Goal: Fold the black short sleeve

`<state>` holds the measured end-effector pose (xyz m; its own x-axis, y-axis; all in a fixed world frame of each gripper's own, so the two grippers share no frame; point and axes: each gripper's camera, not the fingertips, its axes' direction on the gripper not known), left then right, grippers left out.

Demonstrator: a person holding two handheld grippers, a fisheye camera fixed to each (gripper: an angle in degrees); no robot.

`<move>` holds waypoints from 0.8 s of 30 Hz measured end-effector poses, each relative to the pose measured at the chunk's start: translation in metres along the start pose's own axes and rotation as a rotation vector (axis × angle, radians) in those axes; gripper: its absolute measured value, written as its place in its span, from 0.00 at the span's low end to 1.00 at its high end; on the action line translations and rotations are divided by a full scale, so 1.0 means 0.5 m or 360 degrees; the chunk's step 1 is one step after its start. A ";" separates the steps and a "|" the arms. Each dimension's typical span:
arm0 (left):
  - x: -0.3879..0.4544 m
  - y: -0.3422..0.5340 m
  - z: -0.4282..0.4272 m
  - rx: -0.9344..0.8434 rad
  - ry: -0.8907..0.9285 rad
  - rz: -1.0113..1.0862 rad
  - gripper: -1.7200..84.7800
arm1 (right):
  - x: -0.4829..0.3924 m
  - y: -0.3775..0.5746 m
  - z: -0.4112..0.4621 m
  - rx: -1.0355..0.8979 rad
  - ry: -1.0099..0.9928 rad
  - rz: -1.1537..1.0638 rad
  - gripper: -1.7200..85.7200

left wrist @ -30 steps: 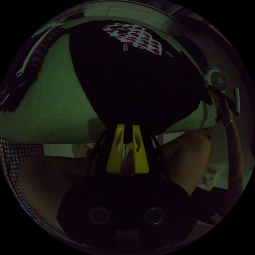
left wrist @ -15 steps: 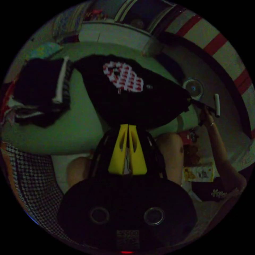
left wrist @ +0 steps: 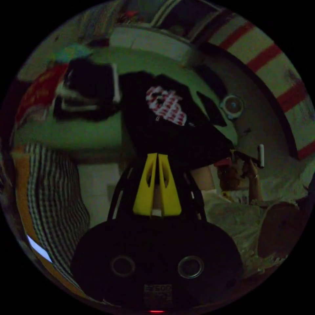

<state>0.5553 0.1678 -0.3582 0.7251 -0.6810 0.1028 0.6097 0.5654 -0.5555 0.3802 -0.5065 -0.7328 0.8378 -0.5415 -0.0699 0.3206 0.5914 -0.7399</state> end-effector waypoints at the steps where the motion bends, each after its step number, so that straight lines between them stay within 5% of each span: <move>1: -0.029 -0.003 0.004 0.0008 0.0025 -0.0109 0.07 | 0.002 -0.005 0.004 0.0017 0.0042 0.0032 0.08; 5: -0.063 -0.070 -0.013 0.0165 -0.0032 -0.0205 0.07 | -0.066 -0.120 -0.003 0.0222 0.0307 -0.0215 0.12; 10: 0.006 -0.325 -0.003 0.0495 -0.0183 0.0132 0.08 | -0.204 -0.341 0.079 0.0543 0.0393 -0.0568 0.17; 15: 0.049 -0.561 0.061 0.0786 -0.0027 0.0165 0.10 | -0.286 -0.569 0.247 0.0604 0.0464 -0.0378 0.17; 24: -0.055 -0.798 0.281 0.0443 -0.0024 -0.0195 0.12 | -0.272 -0.727 0.505 0.0352 0.0662 -0.0229 0.15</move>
<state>0.3369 0.0263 -0.0232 0.6439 -0.7463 0.1683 0.7559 0.5866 -0.2907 0.2615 -0.4969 -0.2852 0.5450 -0.7932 -0.2719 0.5440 0.5812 -0.6053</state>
